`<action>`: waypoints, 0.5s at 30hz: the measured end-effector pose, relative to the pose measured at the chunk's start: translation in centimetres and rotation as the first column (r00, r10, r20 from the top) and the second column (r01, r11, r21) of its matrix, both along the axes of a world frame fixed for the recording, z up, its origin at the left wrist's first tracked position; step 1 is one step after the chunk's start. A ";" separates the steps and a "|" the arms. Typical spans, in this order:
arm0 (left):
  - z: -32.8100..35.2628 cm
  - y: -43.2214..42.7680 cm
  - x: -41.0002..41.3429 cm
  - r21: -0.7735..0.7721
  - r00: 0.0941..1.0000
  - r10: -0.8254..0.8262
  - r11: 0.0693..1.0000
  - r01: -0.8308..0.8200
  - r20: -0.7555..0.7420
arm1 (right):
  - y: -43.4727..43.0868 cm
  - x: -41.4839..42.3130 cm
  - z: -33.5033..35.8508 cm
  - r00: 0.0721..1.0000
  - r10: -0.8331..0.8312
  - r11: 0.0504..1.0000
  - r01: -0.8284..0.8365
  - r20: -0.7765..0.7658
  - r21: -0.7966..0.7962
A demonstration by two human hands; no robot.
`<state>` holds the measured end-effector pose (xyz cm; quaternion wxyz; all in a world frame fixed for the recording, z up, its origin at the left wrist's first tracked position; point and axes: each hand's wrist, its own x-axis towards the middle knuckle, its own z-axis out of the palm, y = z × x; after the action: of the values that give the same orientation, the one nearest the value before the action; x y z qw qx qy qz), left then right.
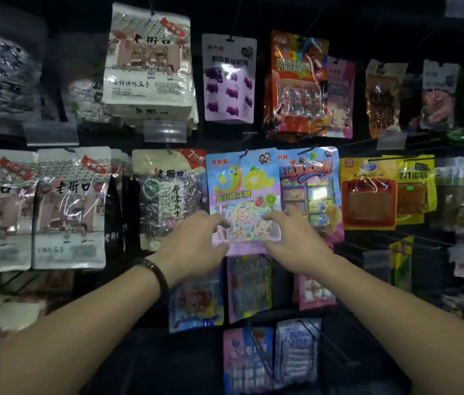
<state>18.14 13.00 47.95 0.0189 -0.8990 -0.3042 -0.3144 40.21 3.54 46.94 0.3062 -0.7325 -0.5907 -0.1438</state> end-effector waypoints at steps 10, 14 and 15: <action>-19.9 -8.2 -9.5 -0.327 0.995 -0.092 0.942 0.078 -0.026 | -6.8 -7.2 -20.1 0.935 0.176 0.955 -0.238 -0.308 -0.176; -29.3 -11.0 -12.2 -0.494 0.991 -0.062 0.869 -0.005 -0.119 | -9.2 -10.3 -30.9 0.830 0.104 0.949 -0.247 -0.548 -0.195; -31.9 -11.7 -12.6 -0.544 0.987 -0.048 0.838 -0.045 -0.155 | -9.9 -10.9 -34.4 0.809 0.051 0.949 -0.222 -0.585 -0.224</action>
<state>5.49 1.35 16.00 -0.2133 -0.8899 -0.3779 -0.1404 29.29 -6.36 12.52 0.3714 -0.7328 -0.5372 0.1911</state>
